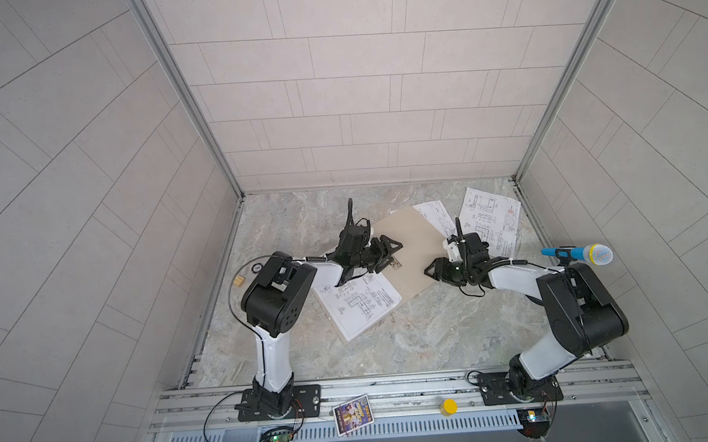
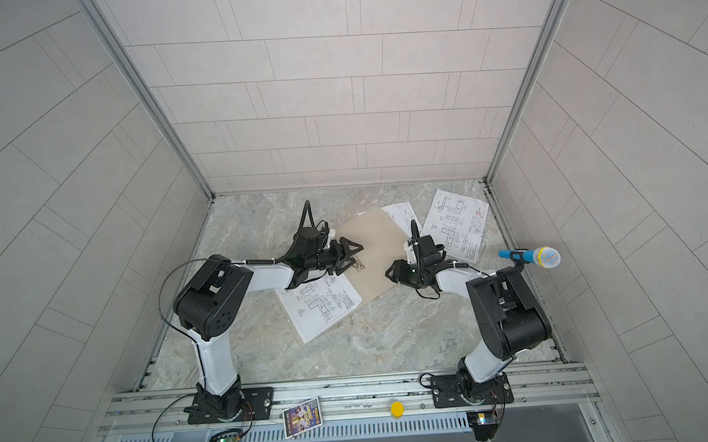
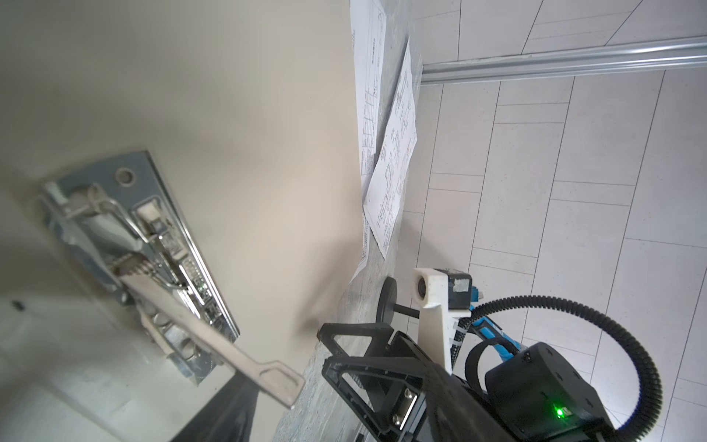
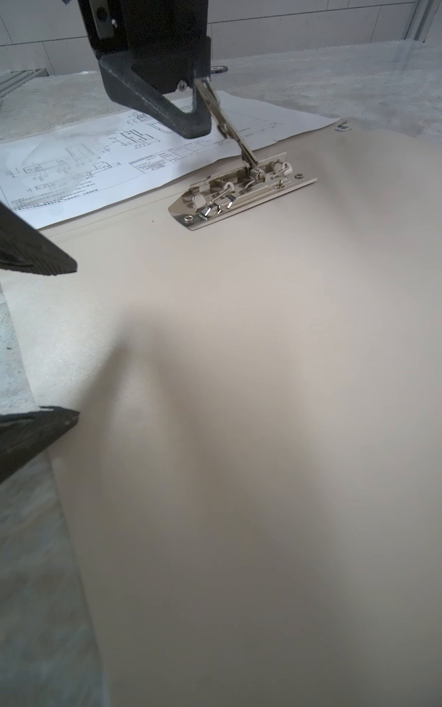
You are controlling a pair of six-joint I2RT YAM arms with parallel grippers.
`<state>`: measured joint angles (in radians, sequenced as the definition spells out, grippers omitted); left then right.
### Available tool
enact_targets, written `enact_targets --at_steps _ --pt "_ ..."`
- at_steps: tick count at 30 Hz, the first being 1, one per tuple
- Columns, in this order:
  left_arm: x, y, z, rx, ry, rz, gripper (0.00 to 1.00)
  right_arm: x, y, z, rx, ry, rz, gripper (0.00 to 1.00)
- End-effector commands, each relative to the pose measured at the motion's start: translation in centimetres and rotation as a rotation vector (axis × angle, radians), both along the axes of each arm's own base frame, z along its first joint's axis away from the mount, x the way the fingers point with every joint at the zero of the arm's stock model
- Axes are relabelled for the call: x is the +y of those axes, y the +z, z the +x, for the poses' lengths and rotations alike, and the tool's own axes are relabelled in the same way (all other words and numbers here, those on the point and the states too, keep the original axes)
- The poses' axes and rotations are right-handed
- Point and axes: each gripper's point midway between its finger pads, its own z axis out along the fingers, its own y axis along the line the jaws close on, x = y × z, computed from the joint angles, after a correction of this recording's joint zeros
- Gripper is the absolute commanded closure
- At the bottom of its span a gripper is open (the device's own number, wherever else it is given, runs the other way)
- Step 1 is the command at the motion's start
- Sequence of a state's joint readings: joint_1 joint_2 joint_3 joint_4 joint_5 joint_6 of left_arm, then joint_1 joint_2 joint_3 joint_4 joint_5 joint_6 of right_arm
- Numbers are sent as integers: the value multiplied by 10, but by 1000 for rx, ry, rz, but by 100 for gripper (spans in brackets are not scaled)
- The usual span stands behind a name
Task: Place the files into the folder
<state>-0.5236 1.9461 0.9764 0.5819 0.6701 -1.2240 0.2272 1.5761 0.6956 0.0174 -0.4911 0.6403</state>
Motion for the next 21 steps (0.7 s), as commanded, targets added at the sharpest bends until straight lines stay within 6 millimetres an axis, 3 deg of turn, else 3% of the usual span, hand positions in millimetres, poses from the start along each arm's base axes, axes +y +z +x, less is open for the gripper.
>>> enact_targets --at_steps 1,6,14,21 --pt "-1 12 18 -49 40 -27 25 -11 -12 -14 48 -11 -56 43" --pt "5 21 33 -69 84 -43 25 -11 -19 -19 67 -7 -59 43" --pt "31 16 49 -59 175 -31 26 -10 -21 -19 77 -11 -49 44" --pt "42 5 61 -38 200 13 26 -8 -22 -17 84 -9 -39 44"
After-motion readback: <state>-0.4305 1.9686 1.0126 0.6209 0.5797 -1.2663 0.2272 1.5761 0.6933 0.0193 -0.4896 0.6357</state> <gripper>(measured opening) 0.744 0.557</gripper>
